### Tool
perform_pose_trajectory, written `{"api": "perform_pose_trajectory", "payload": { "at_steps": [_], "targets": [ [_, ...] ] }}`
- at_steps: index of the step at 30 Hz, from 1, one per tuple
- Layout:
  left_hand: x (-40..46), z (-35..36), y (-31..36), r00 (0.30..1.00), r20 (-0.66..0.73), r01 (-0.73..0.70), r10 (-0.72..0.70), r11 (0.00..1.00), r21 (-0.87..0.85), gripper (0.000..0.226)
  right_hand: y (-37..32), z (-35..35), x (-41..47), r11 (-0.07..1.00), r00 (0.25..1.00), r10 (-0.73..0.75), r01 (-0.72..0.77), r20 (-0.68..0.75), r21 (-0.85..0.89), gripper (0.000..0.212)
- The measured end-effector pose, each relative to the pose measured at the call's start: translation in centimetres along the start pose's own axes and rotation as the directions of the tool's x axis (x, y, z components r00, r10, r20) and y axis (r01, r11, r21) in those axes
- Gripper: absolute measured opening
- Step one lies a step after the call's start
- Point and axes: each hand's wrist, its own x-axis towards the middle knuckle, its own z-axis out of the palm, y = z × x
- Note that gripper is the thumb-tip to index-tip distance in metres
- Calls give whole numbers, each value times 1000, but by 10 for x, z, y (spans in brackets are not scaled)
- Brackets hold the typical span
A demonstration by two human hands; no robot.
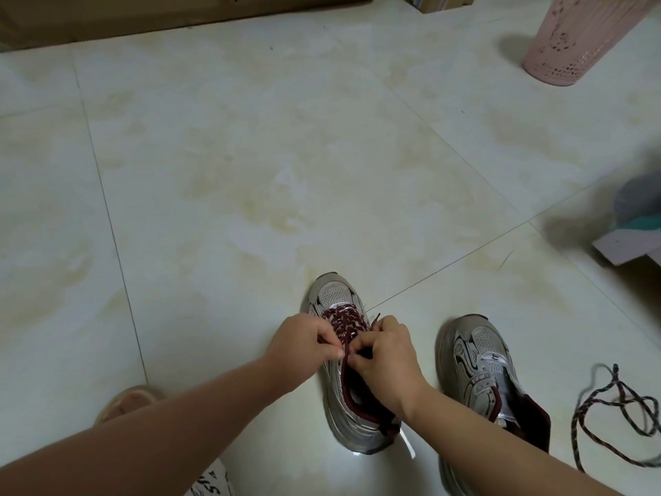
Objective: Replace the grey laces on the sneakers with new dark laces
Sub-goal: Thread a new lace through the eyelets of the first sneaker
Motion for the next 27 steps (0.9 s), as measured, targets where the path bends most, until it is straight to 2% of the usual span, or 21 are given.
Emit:
{"api": "perform_pose_trajectory", "payload": {
  "at_steps": [4,7,9,12,14,16,17,18,20,21,22,23,24,25,27],
  "targets": [
    [-3,6,-3,999,24,24,-23,1000,-18,23,0,-2,2,1000,998,-11,12,58,-14,8],
    [-8,14,-4,993,121,-23,8,992,127,39,-2,-5,4,996,992,-42,50,115,-68,14],
    [-10,18,-1,1000,14,3,-6,974,228,43,-5,-7,4,994,986,-57,70,154,-79,15],
    [-11,20,6,978,-191,125,-87,972,197,46,-9,-15,6,996,979,-64,75,195,-53,27],
    [-10,20,4,966,-228,160,-119,973,169,49,-14,-26,6,997,980,-76,74,184,20,31],
    [-10,17,2,964,-222,180,-147,973,141,49,-21,-42,5,976,989,-29,-3,146,218,28],
    [-9,17,1,964,-213,189,-160,974,122,47,-24,-52,5,918,991,17,-67,130,391,24],
    [-9,17,0,964,-203,193,-169,976,104,46,-26,-61,7,813,990,53,-119,131,570,23],
    [-7,18,-2,968,-181,189,-173,979,78,42,-26,-72,12,479,979,97,-204,180,854,31],
    [-7,19,-3,973,-163,178,-163,981,81,38,-26,-75,14,308,967,117,-253,227,917,34],
    [-6,19,-3,979,-145,161,-146,983,93,32,-25,-74,15,208,952,147,-295,268,933,34],
    [-6,20,-4,983,-130,142,-128,984,108,28,-26,-72,15,186,940,183,-322,289,928,32],
    [-6,20,-4,987,-118,126,-112,985,121,27,-27,-68,15,244,935,218,-329,279,912,30],
    [-6,20,-4,989,-113,109,-94,985,134,28,-26,-64,15,364,942,242,-309,231,878,30],
    [-5,21,-4,991,-114,94,-77,984,151,28,-20,-55,13,720,978,183,-204,102,664,27]
  ]
}}
